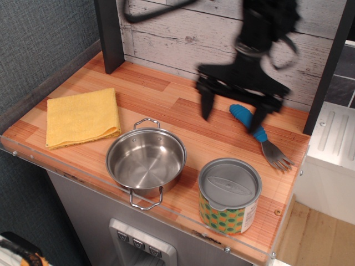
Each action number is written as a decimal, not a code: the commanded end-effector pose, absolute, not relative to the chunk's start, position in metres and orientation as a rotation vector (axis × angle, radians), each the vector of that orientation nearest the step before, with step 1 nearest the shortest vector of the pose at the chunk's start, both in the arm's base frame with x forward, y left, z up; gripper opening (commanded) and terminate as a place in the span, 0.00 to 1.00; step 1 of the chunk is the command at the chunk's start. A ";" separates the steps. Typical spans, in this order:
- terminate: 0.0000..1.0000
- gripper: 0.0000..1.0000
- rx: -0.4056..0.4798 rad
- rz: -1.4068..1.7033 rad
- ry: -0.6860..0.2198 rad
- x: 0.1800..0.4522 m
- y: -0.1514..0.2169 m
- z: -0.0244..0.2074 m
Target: Slide the yellow rag back so that it touches the wall.
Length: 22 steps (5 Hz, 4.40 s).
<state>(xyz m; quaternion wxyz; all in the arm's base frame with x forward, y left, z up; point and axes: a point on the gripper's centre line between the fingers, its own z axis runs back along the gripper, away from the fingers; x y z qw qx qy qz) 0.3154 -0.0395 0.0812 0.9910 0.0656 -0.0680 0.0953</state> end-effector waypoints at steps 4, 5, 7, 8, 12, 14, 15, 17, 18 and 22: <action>0.00 0.00 0.169 0.635 -0.169 0.291 0.122 0.093; 0.00 0.00 0.186 0.635 -0.158 0.288 0.140 0.085; 0.00 0.00 0.097 0.315 -0.204 0.282 0.165 0.065; 0.00 0.00 0.055 0.173 -0.215 0.280 0.173 0.051; 0.00 0.00 0.012 0.217 -0.193 0.289 0.170 0.017; 0.00 0.00 0.000 0.351 -0.168 0.303 0.156 0.011; 0.00 0.00 -0.008 0.400 -0.220 0.316 0.143 0.011; 0.00 0.00 -0.039 0.674 -0.324 0.344 0.118 0.022; 0.00 0.00 -0.054 0.689 -0.364 0.358 0.107 0.024; 0.00 0.00 -0.122 0.835 -0.429 0.404 0.087 0.022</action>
